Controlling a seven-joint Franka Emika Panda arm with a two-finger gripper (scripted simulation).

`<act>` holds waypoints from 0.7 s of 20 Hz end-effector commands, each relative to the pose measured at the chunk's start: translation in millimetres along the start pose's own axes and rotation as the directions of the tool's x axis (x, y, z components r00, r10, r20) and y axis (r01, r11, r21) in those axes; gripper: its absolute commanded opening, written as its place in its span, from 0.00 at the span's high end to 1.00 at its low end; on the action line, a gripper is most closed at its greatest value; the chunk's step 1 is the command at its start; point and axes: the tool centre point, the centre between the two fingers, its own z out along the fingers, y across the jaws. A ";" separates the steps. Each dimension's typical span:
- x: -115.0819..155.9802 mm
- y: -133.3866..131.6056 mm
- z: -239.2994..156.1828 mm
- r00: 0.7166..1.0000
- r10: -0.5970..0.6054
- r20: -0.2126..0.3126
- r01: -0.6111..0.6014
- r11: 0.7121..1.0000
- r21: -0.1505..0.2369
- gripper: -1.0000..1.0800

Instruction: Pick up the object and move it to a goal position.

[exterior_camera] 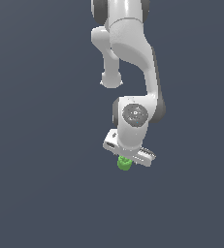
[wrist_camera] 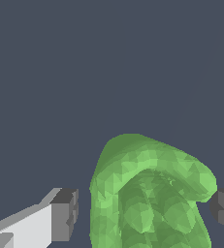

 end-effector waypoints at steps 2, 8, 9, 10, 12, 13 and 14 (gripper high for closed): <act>1.4 -0.8 0.5 1.000 0.000 -0.002 0.000 1.000 0.001 0.04; 1.5 -0.9 0.2 1.000 0.000 -0.002 0.000 1.000 0.001 1.00; 1.5 -0.9 0.2 1.000 0.000 -0.002 0.000 1.000 0.001 1.00; 1.5 -0.9 0.2 1.000 0.000 -0.002 0.000 1.000 0.001 1.00; 1.5 -0.9 0.2 1.000 0.000 -0.002 0.000 1.000 0.001 1.00; 1.5 -0.9 0.2 1.000 0.000 -0.002 0.000 1.000 0.001 1.00; 1.4 -0.8 0.1 1.000 0.000 -0.002 0.000 1.000 0.001 1.00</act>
